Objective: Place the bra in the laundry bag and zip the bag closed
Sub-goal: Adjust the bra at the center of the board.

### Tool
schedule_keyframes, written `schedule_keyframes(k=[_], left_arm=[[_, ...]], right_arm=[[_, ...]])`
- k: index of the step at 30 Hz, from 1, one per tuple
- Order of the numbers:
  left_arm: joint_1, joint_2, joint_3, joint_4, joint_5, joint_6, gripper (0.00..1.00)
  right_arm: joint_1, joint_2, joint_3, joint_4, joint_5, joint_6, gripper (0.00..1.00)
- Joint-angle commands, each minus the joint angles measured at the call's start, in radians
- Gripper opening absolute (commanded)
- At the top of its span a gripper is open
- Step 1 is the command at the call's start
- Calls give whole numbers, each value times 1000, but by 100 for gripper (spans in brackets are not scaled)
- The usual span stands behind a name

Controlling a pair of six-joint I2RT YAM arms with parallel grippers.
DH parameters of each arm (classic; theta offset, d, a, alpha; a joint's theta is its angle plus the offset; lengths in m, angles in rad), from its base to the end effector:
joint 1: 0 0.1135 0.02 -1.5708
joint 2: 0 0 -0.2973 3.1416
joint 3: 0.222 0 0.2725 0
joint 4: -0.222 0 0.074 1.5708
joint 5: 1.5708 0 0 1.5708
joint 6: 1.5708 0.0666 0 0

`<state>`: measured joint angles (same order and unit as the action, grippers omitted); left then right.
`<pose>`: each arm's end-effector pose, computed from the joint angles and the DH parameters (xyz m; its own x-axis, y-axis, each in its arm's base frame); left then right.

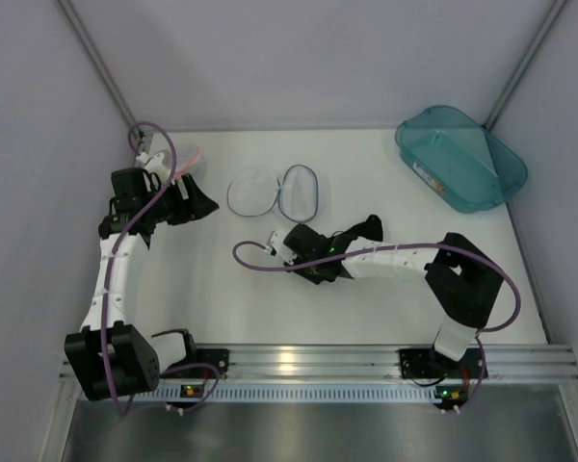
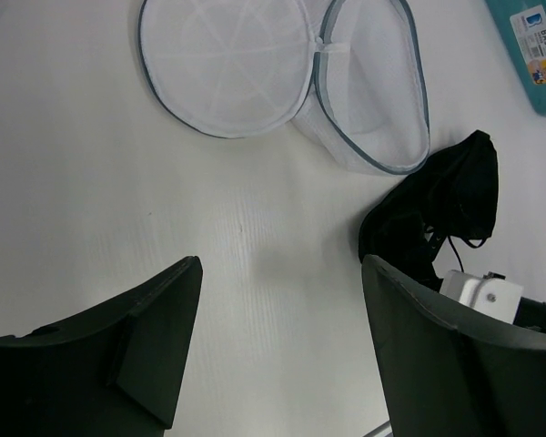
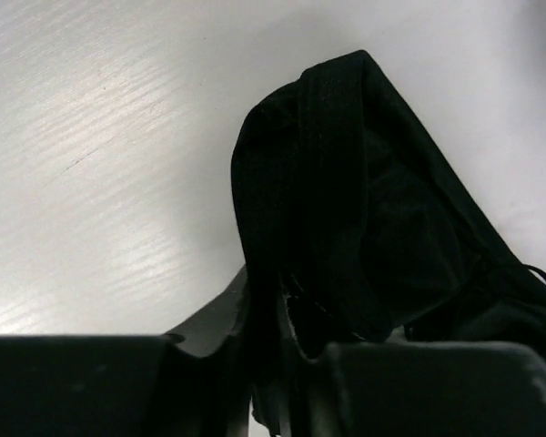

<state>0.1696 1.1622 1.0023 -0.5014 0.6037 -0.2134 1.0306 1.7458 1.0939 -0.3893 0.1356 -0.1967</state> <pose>0.2779 0.0092 0.3241 -0.6557 -0.2892 -0.6975 0.1676 0.8450 -0.5079 0.2084 0.3300 0.1719 -0.2761 -0.8369 -0.4726 -0.8856 0.4126 -0.2132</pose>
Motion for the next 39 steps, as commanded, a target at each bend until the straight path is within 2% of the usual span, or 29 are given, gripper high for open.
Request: schedule_keyframes(k=[1, 3, 10, 16, 20, 29, 32, 39], left_arm=[[7, 7, 33, 32, 31, 9, 77], [7, 11, 36, 31, 34, 8, 76], [7, 20, 44, 34, 57, 9, 76], [2, 24, 45, 37, 85, 46, 76], [-21, 21, 52, 37, 79, 95, 76], [-163, 24, 70, 37, 2, 167, 75], [-263, 30, 82, 37, -41, 189, 75], [-360, 83, 114, 35, -78, 249, 75]], right_arm=[[-32, -123, -12, 89, -94, -1, 10], [-49, -169, -28, 110, -128, 8, 0], [-136, -273, -84, 164, -312, 101, 0], [-315, -339, -180, 231, -496, 230, 0], [-447, -358, -236, 297, -670, 321, 0], [-661, -396, -345, 490, -910, 554, 0], [-699, -408, -377, 538, -945, 611, 0], [-826, -451, -495, 693, -1041, 764, 0]])
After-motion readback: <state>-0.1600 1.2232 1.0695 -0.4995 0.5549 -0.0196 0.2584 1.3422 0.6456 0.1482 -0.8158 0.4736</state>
